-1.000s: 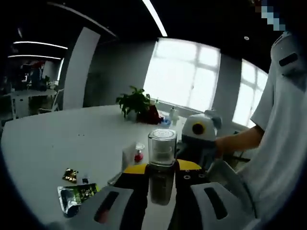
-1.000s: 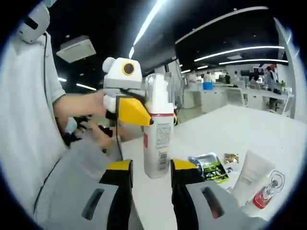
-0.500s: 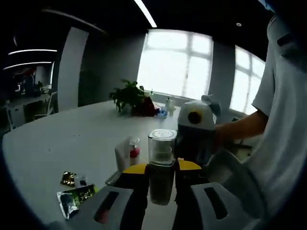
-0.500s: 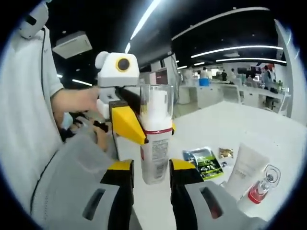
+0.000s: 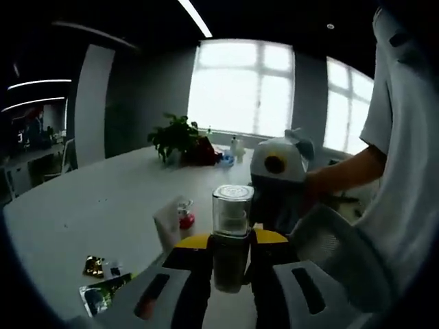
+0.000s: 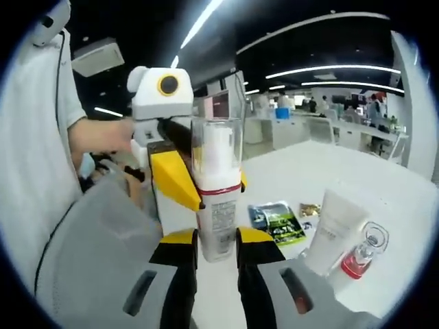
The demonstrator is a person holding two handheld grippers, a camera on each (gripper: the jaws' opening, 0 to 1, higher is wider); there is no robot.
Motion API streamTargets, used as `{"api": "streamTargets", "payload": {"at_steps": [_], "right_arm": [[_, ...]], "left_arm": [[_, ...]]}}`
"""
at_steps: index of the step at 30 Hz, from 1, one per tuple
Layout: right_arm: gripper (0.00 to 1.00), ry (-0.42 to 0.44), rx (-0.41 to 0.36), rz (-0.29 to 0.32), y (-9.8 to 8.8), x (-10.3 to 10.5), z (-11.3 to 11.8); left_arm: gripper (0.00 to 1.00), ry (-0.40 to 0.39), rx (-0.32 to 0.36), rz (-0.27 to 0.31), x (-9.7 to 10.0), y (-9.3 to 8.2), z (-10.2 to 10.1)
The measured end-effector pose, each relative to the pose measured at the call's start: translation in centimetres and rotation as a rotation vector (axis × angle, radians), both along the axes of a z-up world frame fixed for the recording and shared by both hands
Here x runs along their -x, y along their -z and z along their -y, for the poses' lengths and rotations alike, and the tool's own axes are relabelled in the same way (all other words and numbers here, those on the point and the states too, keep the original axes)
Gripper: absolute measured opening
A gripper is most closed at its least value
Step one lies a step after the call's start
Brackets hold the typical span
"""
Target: Arrange the skincare products in the storage area until every visible bottle or jar stands upright without overlapping.
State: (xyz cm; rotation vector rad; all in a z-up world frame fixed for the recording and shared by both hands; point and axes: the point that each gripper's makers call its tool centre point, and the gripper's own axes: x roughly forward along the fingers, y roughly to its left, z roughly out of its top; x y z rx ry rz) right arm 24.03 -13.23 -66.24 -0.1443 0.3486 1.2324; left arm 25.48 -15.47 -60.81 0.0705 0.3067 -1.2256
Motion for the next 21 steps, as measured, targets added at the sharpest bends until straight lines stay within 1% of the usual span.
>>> {"api": "streamTargets", "payload": {"at_steps": [3, 8, 16, 21], "right_arm": [[0.21, 0.001, 0.026, 0.024, 0.4, -0.2, 0.5], [0.21, 0.008, 0.09, 0.059, 1.6, -0.7, 1.4], [0.21, 0.013, 0.126, 0.047, 3.4, -1.0, 2.2], [0.2, 0.013, 0.154, 0.034, 5.1, -1.1, 2.8]], "left_arm": [[0.25, 0.013, -0.01, 0.005, 0.0, 0.4, 0.5], [0.25, 0.032, -0.048, 0.022, -0.1, 1.5, 1.4], [0.25, 0.058, -0.101, 0.03, -0.2, 3.5, 2.5], [0.25, 0.075, -0.145, 0.029, -0.2, 5.4, 3.2]]}}
